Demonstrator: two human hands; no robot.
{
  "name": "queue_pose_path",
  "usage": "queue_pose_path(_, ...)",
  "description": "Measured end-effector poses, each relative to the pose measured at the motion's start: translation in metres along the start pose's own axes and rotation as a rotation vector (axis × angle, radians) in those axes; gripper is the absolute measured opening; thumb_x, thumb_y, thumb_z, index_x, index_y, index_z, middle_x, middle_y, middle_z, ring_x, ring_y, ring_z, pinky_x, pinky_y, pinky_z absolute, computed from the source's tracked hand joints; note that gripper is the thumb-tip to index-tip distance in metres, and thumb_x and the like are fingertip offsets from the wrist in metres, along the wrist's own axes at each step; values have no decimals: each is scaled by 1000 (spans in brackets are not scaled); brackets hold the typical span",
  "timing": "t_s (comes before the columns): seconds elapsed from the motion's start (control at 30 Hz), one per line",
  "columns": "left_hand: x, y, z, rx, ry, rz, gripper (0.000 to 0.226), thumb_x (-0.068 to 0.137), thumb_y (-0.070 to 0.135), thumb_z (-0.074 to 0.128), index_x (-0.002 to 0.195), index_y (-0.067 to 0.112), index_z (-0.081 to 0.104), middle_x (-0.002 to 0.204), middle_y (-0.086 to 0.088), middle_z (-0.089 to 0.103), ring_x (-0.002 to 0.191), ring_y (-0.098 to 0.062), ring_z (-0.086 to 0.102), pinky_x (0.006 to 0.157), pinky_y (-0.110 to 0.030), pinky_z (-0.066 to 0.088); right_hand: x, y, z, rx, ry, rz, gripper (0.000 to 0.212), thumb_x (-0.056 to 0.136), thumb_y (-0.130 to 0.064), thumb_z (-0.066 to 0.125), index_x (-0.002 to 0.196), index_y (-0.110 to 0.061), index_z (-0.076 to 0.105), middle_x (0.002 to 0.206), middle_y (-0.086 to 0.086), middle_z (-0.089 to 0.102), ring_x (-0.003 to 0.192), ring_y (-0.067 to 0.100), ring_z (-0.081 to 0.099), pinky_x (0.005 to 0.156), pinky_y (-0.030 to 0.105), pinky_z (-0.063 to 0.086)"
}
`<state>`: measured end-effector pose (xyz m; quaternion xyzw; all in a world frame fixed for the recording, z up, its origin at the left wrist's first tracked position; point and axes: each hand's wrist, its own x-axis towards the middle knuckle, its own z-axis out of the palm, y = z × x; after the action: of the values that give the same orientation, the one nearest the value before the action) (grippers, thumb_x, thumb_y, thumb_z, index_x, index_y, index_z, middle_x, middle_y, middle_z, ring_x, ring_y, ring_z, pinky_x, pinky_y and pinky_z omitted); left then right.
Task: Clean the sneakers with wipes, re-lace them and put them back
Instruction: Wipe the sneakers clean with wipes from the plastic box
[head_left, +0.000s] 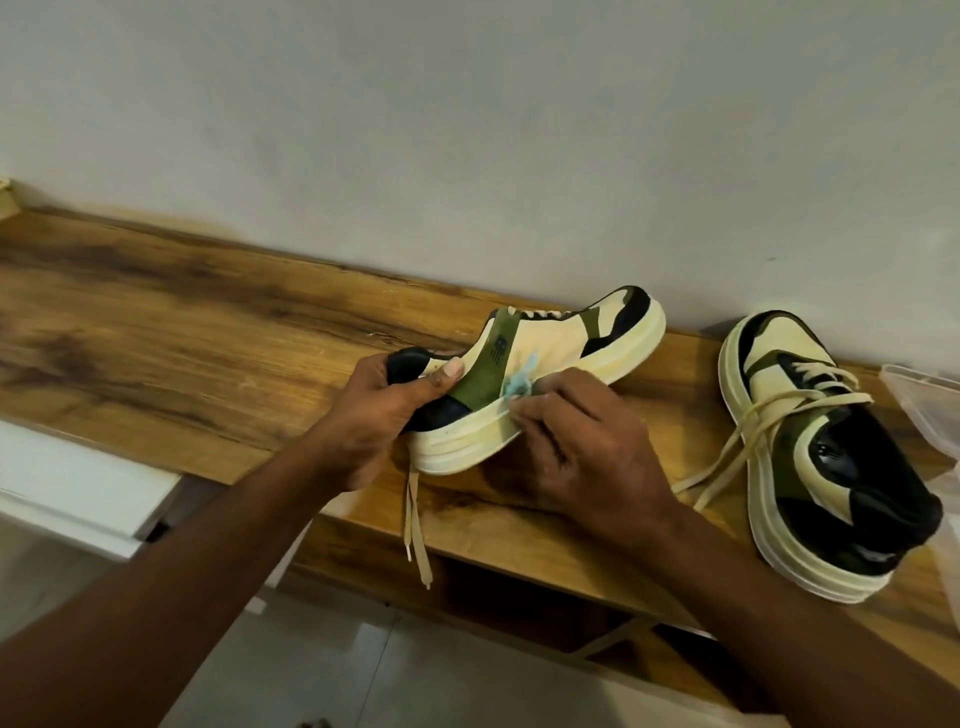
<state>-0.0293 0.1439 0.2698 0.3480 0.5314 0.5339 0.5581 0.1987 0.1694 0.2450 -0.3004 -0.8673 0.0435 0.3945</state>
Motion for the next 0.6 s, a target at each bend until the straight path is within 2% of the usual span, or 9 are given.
queue_pose_path(0.07,1,1,-5,23,-28,-4,44,79,26,75,115,0,73,110,-13,78,98,-22,75,84,-31,63,6,22,-11,-60,90,111,16,90,-6,79,105,-5,76,108,10,70,99,18,65,89,25,56)
queue_pose_path(0.13,1,3,-7,39,-55,5,37,80,25,74,110,3,75,106,-10,79,96,-20,76,80,-28,63,11,42,-22,-79,210,242,14,89,-5,78,102,-6,77,102,7,69,91,15,64,83,16,51)
queue_pose_path(0.27,1,3,-7,62,-71,34,39,81,23,73,115,2,74,112,-13,79,99,-21,76,79,-26,62,11,55,-30,-20,316,432,15,89,-6,78,103,-10,79,98,3,70,86,13,66,77,22,56)
queue_pose_path(0.3,1,2,-6,69,-65,38,41,81,23,73,117,2,74,114,-14,78,102,-23,76,81,-28,62,10,50,-29,-19,306,433,15,89,-6,78,103,-10,79,99,3,71,88,12,66,78,22,56)
queue_pose_path(0.4,2,0,-7,82,-51,38,43,82,23,74,119,3,74,116,-14,78,107,-25,75,86,-31,61,7,20,-14,18,220,313,16,87,-4,81,103,-8,78,103,4,72,93,9,64,86,9,50)
queue_pose_path(0.53,3,1,-7,73,-39,42,37,80,22,74,114,7,75,114,-11,79,104,-21,75,82,-27,62,-4,-11,7,43,2,64,13,91,-7,76,104,-5,75,109,9,69,102,19,64,90,28,57)
queue_pose_path(0.6,2,1,-8,59,-55,51,36,81,20,73,114,8,75,114,-10,79,104,-20,76,82,-26,62,-4,-3,2,-8,-62,23,14,94,-16,70,105,-7,74,113,10,68,106,21,64,91,30,58)
